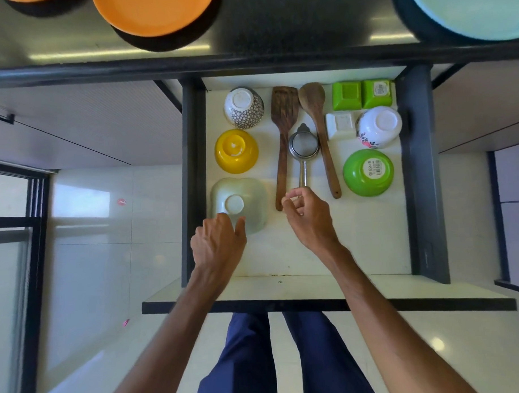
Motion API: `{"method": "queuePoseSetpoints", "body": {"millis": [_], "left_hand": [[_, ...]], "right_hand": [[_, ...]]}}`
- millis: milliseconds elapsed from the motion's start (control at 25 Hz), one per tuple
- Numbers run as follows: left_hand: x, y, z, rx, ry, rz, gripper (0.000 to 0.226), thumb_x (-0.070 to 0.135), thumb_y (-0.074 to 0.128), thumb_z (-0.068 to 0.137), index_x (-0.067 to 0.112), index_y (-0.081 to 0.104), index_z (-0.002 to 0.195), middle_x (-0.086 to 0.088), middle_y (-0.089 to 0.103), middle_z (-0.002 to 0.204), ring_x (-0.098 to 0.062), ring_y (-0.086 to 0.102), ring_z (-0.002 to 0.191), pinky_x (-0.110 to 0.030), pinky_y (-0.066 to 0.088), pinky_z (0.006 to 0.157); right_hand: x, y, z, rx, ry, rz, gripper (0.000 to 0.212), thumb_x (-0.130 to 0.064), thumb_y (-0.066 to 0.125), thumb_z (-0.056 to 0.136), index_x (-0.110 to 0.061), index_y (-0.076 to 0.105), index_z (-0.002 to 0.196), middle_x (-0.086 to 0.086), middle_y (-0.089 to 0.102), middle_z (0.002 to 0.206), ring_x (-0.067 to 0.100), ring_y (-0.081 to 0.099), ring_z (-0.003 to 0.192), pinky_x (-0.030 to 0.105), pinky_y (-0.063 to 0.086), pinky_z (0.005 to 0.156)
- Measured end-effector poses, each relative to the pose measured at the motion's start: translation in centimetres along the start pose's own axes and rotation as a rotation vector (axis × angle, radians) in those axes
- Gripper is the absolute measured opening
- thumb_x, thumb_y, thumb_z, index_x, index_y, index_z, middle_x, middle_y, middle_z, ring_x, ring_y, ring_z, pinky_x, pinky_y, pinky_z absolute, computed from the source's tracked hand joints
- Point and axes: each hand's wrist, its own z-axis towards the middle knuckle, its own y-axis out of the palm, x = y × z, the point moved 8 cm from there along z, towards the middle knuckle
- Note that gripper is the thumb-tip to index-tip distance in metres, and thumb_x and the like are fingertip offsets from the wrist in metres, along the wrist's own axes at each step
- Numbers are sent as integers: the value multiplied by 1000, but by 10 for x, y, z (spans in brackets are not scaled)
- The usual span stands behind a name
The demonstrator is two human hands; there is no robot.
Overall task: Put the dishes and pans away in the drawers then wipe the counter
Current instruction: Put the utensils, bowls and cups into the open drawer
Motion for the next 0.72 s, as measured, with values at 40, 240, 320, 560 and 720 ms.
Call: {"method": "queuePoseSetpoints", "body": {"millis": [40, 240, 320, 560, 720], "left_hand": [[5, 1, -11, -3, 7, 24, 46, 52, 47, 102, 8, 60, 92, -6, 63, 83, -29, 62, 74, -38, 53, 67], [37, 15, -48, -25, 131, -2, 40, 50, 50, 101, 13, 64, 110, -2, 71, 99, -23, 67, 80, -38, 57, 72], [47, 27, -56, -66, 174, -23, 37, 48, 52, 101, 15, 65, 108, -2, 73, 101, -24, 70, 83, -40, 59, 73], [67, 38, -86, -111, 274, -6, 29, 43, 52, 102, 19, 65, 112, 1, 73, 104, -24, 70, 86, -36, 57, 75], [69, 27, -112, -63, 404, -169, 20, 33, 53, 102, 22, 68, 111, 8, 75, 102, -16, 70, 79, -35, 58, 70]], "right_hand": [[6, -7, -5, 30, 3, -1, 19, -23, 64, 99, -11, 66, 113, -9, 65, 81, -6, 58, 68, 2, 41, 59], [27, -33, -6, 77, 20, -45, 16, -15, 64, 95, -11, 68, 110, 1, 71, 94, -7, 57, 69, 2, 41, 59], [31, -41, -9, 67, 25, -43, 13, -14, 63, 95, -13, 70, 105, -3, 69, 88, -7, 58, 70, 1, 40, 58], [42, -44, -65, 81, -43, 31, 9, -13, 65, 96, -14, 72, 101, -4, 74, 94, 2, 67, 81, 16, 55, 74], [50, -58, -128, 158, -56, 277, 8, -14, 66, 99, -14, 71, 106, -4, 75, 91, 15, 74, 80, 32, 62, 70]]}}
